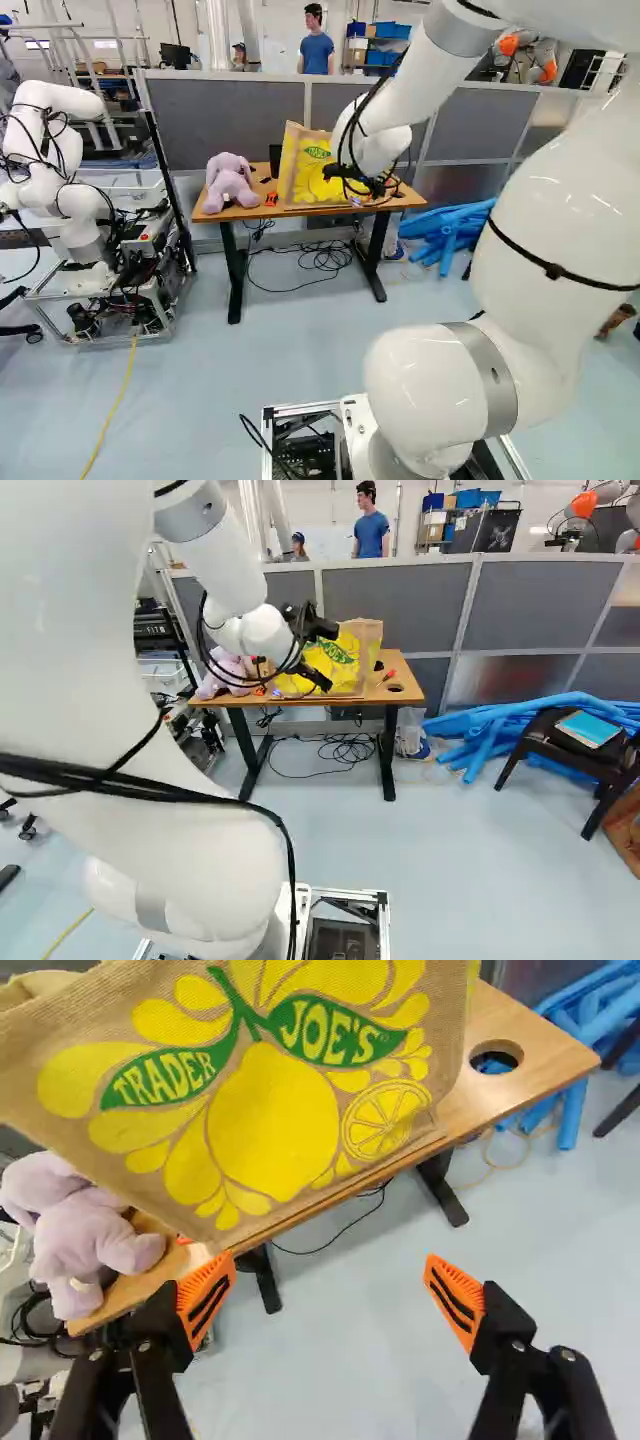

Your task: Pick up the bag on the ground and place it on the table

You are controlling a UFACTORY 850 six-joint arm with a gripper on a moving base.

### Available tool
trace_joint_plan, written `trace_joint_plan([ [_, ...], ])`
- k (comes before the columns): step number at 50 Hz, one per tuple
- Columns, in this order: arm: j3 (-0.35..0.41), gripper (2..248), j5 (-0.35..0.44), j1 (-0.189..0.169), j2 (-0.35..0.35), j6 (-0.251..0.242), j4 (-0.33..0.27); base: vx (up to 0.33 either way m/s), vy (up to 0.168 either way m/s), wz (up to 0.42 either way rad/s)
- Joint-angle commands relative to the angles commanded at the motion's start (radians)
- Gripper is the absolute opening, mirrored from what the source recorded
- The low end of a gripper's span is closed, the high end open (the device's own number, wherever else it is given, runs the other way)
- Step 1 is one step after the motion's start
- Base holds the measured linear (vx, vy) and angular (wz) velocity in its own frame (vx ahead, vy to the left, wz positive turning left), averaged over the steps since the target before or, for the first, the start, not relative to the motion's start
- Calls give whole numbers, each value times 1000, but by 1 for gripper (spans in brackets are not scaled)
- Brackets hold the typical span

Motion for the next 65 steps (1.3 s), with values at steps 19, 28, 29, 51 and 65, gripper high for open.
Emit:
trace_joint_plan([
  [19, 176, 247, 219, 6, 78, -113, -7, 0, 0, 0],
  [28, 248, 247, 308, 9, 109, -159, -10, 0, 0, 0],
  [29, 256, 247, 318, 9, 113, -164, -11, 0, 0, 0],
  [51, 400, 247, 497, 14, 177, -257, -17, 0, 0, 0],
  [65, 469, 247, 583, 17, 207, -301, -20, 0, 0, 0],
])
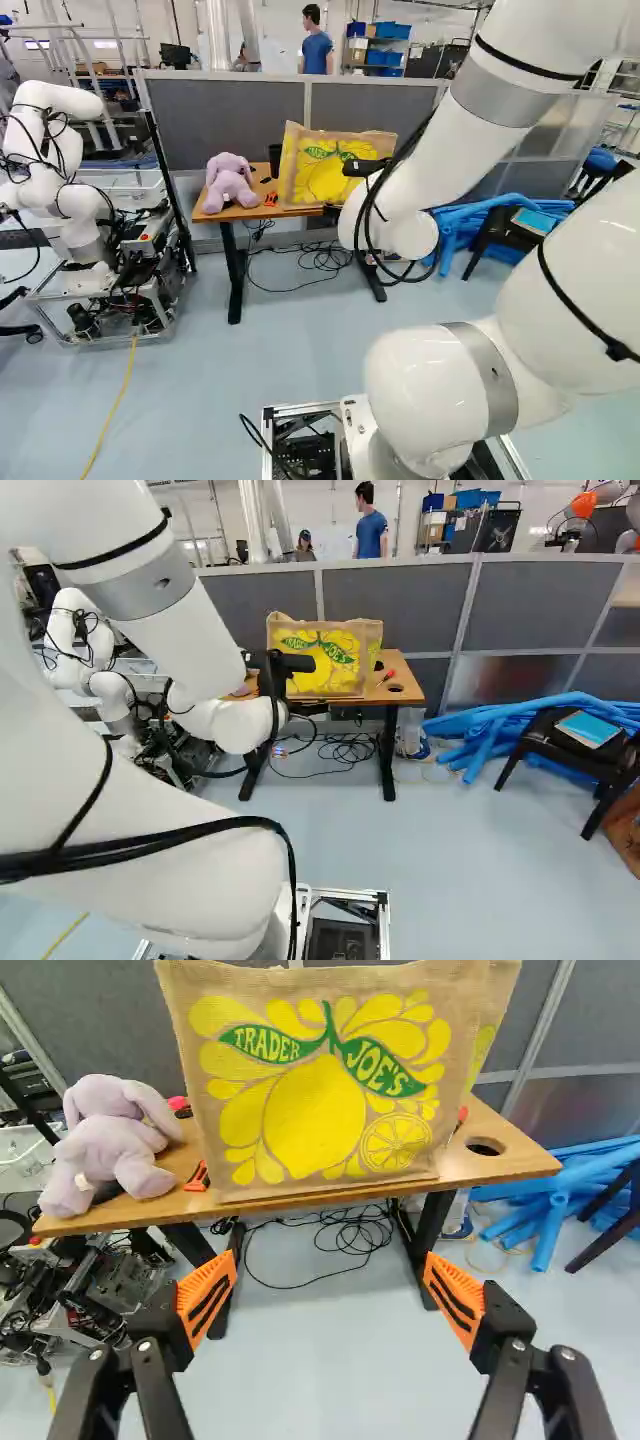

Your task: Pick up the bag on the ground and place it on the table

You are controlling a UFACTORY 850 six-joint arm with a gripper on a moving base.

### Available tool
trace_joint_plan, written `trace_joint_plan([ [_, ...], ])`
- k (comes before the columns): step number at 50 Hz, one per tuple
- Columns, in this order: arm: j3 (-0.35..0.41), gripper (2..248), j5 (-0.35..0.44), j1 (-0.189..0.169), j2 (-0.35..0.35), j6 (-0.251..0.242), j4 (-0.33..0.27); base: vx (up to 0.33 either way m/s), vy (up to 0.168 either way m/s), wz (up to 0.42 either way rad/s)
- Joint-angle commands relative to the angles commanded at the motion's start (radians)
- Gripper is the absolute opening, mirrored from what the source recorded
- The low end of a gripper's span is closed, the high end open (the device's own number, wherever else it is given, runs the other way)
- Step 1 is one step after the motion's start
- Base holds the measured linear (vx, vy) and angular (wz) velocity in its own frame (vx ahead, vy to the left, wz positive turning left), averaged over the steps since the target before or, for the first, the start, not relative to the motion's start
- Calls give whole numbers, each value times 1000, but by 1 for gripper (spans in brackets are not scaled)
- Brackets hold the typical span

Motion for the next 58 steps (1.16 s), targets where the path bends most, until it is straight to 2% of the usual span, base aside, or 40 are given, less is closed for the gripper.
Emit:
trace_joint_plan([
  [28, 84, 247, 104, 3, 37, -54, -4, 0, 0, 0],
  [58, 101, 247, 125, 4, 45, -65, -4, 0, 0, 0],
])
